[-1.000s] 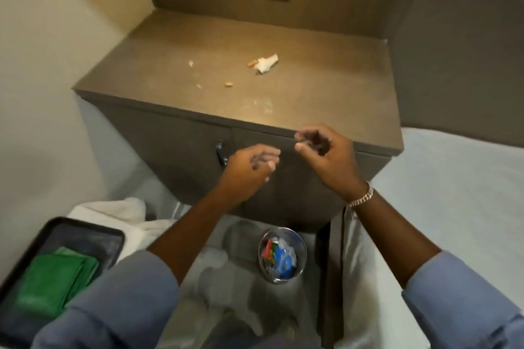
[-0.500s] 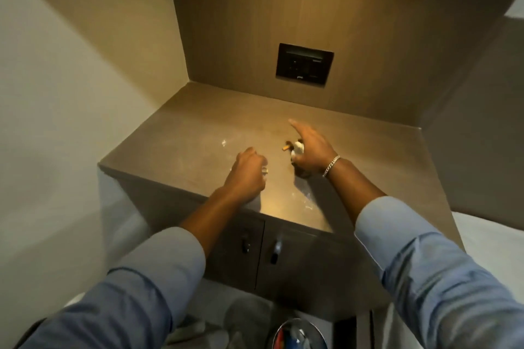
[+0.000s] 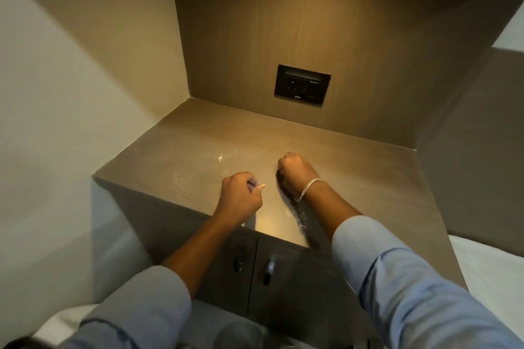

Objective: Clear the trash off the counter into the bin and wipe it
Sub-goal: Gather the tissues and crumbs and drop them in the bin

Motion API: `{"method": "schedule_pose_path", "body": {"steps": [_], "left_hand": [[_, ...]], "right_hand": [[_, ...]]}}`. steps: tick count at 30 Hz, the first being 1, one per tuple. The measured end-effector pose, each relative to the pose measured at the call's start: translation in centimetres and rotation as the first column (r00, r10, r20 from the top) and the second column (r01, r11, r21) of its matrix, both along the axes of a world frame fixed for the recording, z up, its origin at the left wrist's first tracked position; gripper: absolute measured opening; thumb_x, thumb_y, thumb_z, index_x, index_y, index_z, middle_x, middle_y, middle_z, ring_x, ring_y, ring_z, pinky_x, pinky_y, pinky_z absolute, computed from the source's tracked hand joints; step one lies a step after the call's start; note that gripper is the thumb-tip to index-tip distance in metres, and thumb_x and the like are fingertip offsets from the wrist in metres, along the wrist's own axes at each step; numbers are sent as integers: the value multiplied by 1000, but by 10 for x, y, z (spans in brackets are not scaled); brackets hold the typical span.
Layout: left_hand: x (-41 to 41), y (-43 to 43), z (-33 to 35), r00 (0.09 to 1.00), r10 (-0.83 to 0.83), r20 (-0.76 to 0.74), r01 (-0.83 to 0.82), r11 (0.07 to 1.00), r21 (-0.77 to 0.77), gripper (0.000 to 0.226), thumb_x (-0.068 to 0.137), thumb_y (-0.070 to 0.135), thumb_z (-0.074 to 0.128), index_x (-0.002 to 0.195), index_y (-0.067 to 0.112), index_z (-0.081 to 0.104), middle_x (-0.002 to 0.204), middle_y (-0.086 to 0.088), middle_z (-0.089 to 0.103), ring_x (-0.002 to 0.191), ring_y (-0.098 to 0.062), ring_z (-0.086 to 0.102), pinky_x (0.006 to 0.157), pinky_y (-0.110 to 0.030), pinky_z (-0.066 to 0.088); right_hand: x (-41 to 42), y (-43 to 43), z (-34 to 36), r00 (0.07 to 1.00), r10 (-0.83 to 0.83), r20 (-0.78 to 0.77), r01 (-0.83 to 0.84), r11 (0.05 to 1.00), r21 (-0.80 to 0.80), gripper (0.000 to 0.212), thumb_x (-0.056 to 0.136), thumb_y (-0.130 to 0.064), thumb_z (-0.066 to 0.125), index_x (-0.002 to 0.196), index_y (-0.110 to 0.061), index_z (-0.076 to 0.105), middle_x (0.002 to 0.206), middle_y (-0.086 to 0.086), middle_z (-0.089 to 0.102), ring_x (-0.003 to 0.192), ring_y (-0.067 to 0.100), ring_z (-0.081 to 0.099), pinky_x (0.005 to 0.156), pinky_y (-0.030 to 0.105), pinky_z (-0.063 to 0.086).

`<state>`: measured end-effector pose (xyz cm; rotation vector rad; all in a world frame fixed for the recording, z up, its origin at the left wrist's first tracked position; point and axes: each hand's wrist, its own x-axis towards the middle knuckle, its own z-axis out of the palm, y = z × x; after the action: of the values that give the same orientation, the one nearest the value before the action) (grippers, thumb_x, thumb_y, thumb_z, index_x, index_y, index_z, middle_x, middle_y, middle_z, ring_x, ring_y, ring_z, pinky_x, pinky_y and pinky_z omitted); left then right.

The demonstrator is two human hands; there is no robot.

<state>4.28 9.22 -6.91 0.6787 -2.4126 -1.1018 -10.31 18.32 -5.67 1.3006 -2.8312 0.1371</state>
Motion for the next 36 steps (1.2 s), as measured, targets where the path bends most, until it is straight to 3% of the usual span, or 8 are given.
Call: {"method": "schedule_pose_path", "body": {"steps": [4,10,16,20,23,27,33,36], "left_hand": [[40,42,0,991,91,-103,-80,990,112,11,80,13,73,72,7,69,59,2,59,49,1,47,46,-3,37],[99,136,-55,967,159,-199,-46,878,476,6,80,13,70,76,9,71,60,-1,62,57,-15,56,56,-28,48],[148,199,-202,962,36,271,-178,835,520,13,85,8,67,73,12,68,66,2,63,59,-10,57,56,-16,47],[150,225,-335,875,-4,484,-249,853,458,11,84,4,64,83,4,75,89,-13,76,79,-20,66,73,-26,51],[147,226,-400,831,-116,544,-102,929,355,19,86,4,58,91,4,77,101,-14,77,96,-29,70,83,-29,51],[162,217,-414,865,-142,481,-142,851,506,24,82,-11,53,93,-8,74,97,-27,74,94,-35,70,90,-41,55],[227,169,-269,918,80,388,-282,821,497,21,85,-1,57,94,5,75,96,-9,75,88,-20,68,80,-25,53],[271,130,-181,935,234,266,-332,842,425,17,91,6,59,101,4,73,105,-11,75,94,-17,67,88,-27,56]], "right_hand": [[38,42,-2,994,-72,84,80,992,-101,15,78,-3,59,91,-3,65,101,21,66,95,38,63,81,37,52],[155,156,-30,865,-48,500,383,707,-595,4,79,-13,69,81,-15,72,79,-2,71,73,12,61,65,17,44],[229,237,-176,529,-290,798,689,696,-204,10,82,-12,68,88,-15,75,89,1,74,81,11,65,72,19,51],[235,246,-338,308,-489,816,806,590,49,16,86,-7,60,95,-6,73,100,13,74,95,26,68,72,19,42],[242,246,-427,338,-569,750,790,604,102,21,87,-21,62,100,-7,70,105,16,72,99,33,66,79,28,47],[248,261,-445,402,-598,694,771,630,96,31,85,-23,64,115,-14,63,112,15,71,103,35,65,89,34,50],[275,212,-302,519,-388,762,706,697,-126,17,82,-10,68,98,-8,69,88,14,73,83,30,68,80,29,55],[313,146,-220,611,-106,784,521,800,-299,14,81,-10,70,95,-12,69,79,1,69,73,17,65,70,11,51]]}}
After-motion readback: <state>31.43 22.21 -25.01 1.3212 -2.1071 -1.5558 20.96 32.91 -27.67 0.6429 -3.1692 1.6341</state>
